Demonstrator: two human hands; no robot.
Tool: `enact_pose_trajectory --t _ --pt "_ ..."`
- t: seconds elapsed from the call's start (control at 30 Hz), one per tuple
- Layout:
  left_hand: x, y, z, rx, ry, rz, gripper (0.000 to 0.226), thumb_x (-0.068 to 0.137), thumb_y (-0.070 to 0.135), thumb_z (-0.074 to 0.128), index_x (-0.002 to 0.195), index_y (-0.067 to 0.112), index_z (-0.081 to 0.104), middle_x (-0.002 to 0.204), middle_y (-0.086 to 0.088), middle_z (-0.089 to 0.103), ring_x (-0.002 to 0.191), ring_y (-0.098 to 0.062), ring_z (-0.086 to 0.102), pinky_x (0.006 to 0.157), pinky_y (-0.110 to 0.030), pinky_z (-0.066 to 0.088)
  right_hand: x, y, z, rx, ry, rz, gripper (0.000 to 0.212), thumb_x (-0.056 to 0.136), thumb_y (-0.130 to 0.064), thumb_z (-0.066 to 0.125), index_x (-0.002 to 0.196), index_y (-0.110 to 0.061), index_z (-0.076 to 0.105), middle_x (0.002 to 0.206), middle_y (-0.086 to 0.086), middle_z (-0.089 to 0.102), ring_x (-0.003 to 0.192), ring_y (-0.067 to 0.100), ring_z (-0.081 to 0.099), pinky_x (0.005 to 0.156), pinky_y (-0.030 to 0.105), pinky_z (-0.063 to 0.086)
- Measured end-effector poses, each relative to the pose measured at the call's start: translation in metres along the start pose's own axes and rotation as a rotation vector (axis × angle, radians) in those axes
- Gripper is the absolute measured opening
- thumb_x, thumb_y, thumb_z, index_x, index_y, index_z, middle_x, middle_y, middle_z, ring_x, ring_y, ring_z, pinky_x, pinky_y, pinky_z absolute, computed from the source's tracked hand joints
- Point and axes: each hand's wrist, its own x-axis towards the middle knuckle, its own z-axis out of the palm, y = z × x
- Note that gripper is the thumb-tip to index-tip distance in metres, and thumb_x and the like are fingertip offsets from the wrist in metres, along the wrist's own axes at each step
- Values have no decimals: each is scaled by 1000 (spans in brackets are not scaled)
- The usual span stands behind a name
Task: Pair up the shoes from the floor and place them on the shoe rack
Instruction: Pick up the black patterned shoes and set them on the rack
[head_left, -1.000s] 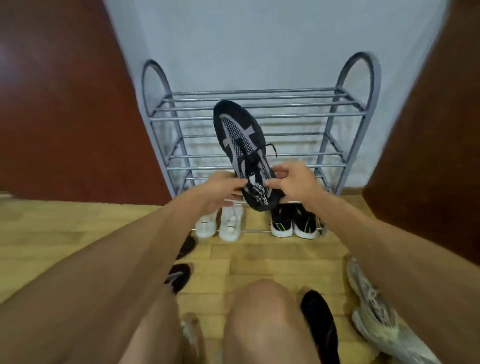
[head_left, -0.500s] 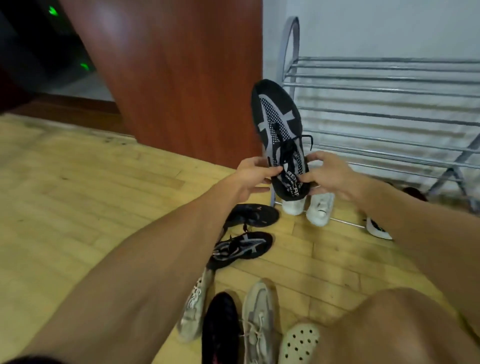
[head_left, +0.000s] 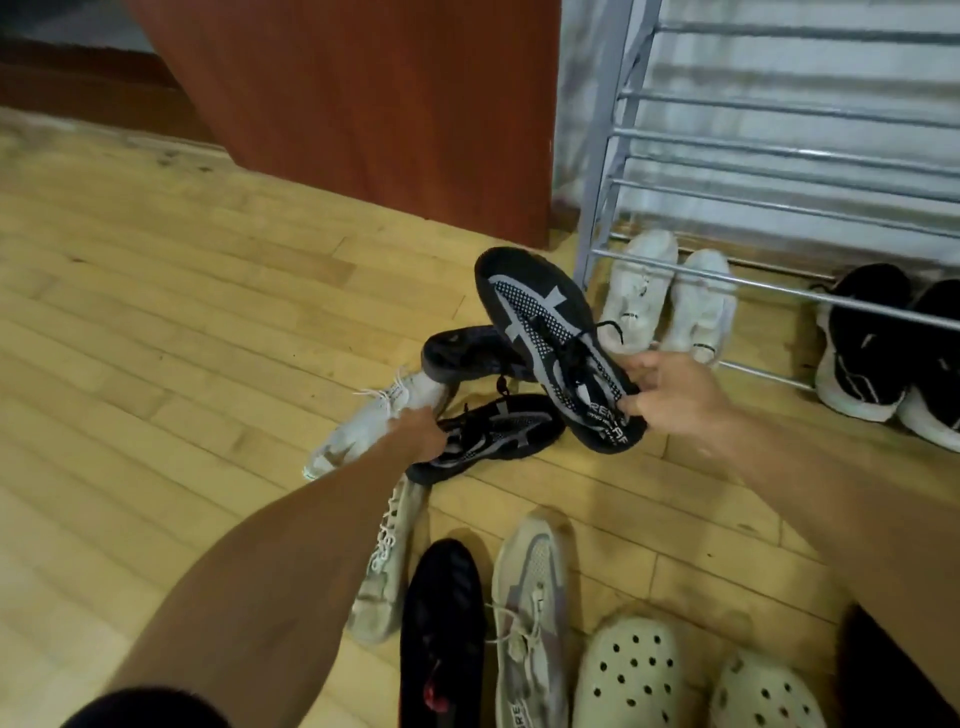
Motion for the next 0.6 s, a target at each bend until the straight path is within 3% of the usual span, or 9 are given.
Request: enact_pose_trajectory --t 0.13,0.23,0.33,0.4,0.5,0.6 --pt "22 -16 24 -18 56 -86 59 92 11 47 148 14 29 149 -24 33 134 -43 37 107 -45 33 11 23 7 -125 -57 11 59 80 -7 73 135 -19 55 120 10 66 110 26 62 98 36 50" --pt "40 -18 32 -54 47 -141 53 89 19 52 140 7 41 142 -24 44 131 -42 42 106 -46 34 12 36 10 -113 -92 33 56 82 -3 68 136 -16 55 115 13 67 105 27 63 91 34 52" --pt "39 -16 37 -108 -59 -156 48 83 23 63 123 -4 57 125 -18 60 105 -31 59 79 -35 45 9 43 5 -130 -98 41 51 84 -3 65 133 -14 57 106 10 68 95 23 62 83 30 52" --pt "31 -10 47 -99 -176 -135 51 84 25 65 122 -7 55 112 -10 60 90 -23 53 68 -29 44 6 46 -1 -143 -80 57 50 85 -2 63 133 -13 58 104 10 67 92 22 61 78 28 49" --pt "23 -6 72 30 -197 -140 75 78 42 69 135 2 42 135 -18 48 121 -34 49 99 -42 45 -1 48 -10 -158 -47 81 51 85 -2 61 135 -14 56 118 13 66 105 29 63 82 30 51" --pt "13 -4 86 -6 -167 -139 73 83 31 65 140 2 31 141 -21 41 130 -36 42 106 -46 41 -9 49 -20 -178 -18 107 55 83 -4 62 135 -19 55 122 13 65 108 29 63 75 26 50"
